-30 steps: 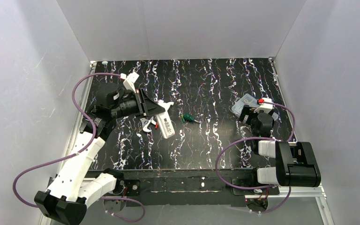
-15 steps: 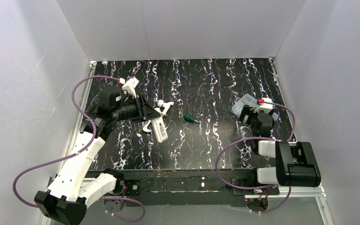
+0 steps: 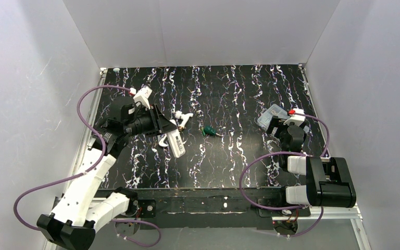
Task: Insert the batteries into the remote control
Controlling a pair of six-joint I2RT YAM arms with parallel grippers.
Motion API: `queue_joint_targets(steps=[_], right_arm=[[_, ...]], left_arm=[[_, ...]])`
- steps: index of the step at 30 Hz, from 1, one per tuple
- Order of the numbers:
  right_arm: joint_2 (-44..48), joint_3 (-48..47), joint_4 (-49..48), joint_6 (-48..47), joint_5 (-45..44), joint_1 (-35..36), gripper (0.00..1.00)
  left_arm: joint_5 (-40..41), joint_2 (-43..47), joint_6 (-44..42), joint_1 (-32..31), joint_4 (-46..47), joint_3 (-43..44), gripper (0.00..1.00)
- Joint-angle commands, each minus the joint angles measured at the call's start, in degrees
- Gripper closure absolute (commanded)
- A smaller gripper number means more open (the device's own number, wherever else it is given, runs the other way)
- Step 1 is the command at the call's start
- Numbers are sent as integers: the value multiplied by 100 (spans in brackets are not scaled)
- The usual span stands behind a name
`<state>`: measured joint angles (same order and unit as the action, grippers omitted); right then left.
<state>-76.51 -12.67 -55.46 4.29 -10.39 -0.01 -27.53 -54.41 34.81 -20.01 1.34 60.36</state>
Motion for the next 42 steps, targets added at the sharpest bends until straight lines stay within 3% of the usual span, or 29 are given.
queue_joint_targets(steps=[1, 42], right_arm=[[22, -169, -247, -7, -94, -35, 3], [47, -187, -167, 5, -101, -34, 2]], left_arm=[[-30, 38, 18, -51, -22, -40, 100], [64, -517, 21, -292, 315, -51, 100]])
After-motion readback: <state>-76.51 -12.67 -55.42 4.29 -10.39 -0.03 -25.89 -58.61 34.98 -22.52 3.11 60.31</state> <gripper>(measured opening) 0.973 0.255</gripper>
